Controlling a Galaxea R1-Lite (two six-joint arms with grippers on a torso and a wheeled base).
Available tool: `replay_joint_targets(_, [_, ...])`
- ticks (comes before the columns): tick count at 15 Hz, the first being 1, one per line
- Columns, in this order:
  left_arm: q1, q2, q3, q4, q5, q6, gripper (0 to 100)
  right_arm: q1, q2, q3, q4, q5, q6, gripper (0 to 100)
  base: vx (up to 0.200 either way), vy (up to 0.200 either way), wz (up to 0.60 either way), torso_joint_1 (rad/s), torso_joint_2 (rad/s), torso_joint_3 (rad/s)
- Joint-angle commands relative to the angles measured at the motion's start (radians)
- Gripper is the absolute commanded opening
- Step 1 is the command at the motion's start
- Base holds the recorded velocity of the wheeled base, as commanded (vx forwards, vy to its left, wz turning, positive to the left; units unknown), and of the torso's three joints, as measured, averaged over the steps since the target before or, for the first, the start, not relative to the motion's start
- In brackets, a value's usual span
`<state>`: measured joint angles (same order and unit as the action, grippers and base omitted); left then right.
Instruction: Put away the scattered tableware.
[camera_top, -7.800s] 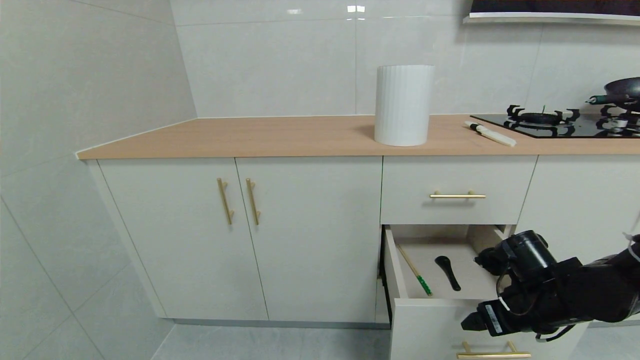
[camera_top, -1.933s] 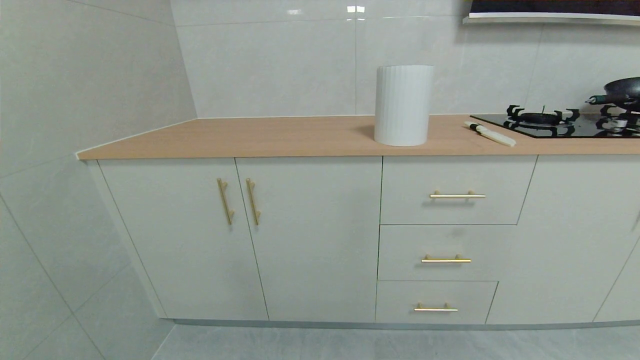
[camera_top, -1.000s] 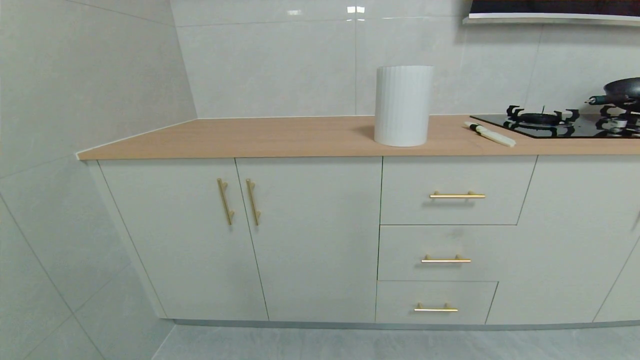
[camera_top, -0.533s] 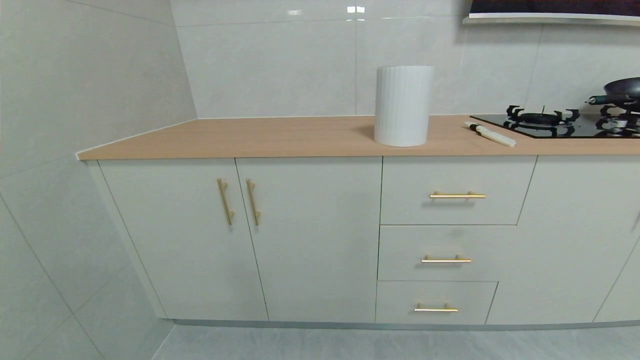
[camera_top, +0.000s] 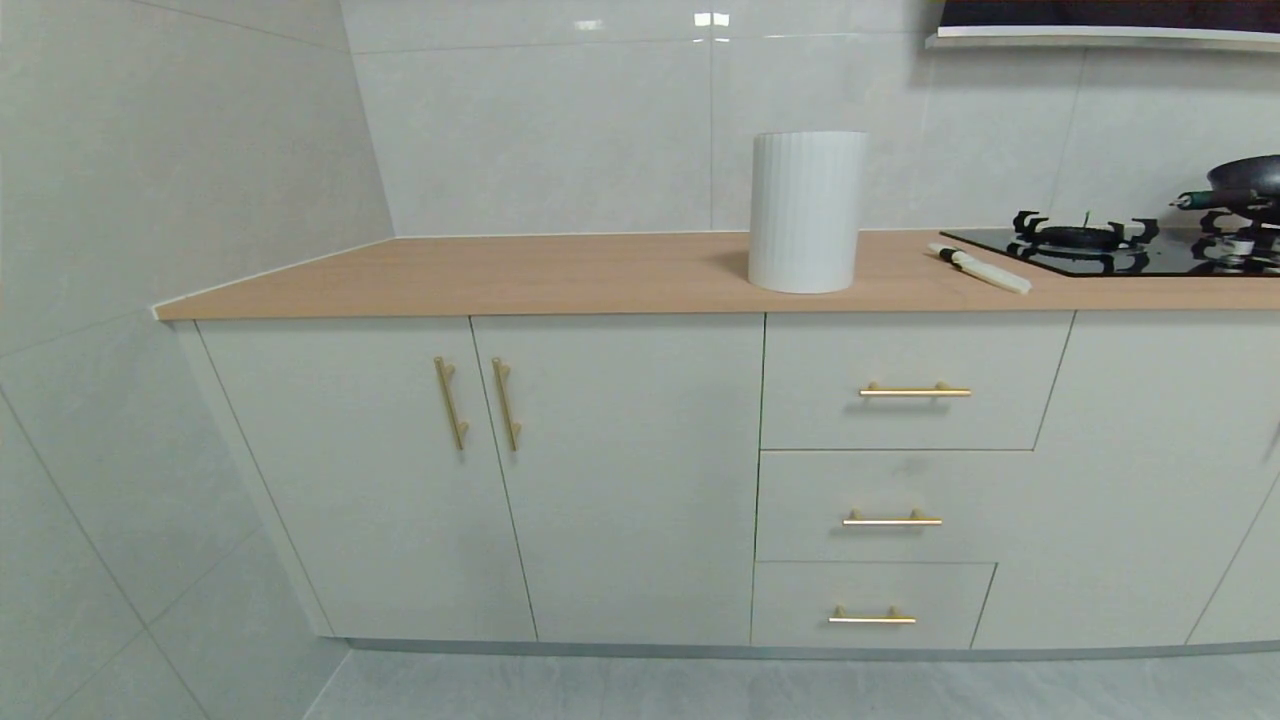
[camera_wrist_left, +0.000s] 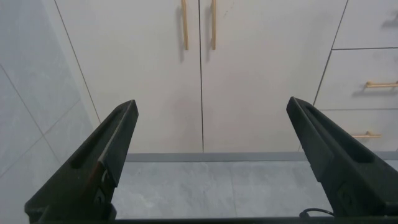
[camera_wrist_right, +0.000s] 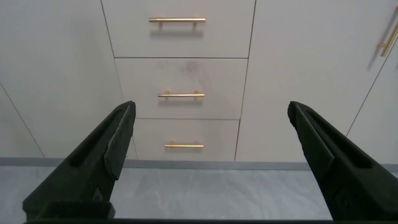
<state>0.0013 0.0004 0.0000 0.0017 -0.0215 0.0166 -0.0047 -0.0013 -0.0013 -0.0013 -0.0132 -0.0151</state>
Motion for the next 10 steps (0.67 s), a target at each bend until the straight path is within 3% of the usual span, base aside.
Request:
replay_joint_targets(1, [0.000, 0.000, 0.000, 0.000, 0.000, 0.005, 100, 0.000, 0.003, 0.000, 0.000, -0.001, 0.001, 100, 0.000, 0.000, 0.00, 0.000, 0.00, 0.000])
replay_joint_targets(5, [0.000, 0.000, 0.000, 0.000, 0.000, -0.001, 100, 0.000, 0.001, 0.000, 0.000, -0.001, 0.001, 100, 0.000, 0.000, 0.00, 0.000, 0.00, 0.000])
replay_joint_targets(10, [0.000, 0.000, 0.000, 0.000, 0.000, -0.001, 100, 0.000, 0.003, 0.000, 0.000, -0.001, 0.001, 100, 0.200, 0.000, 0.00, 0.002, 0.00, 0.002])
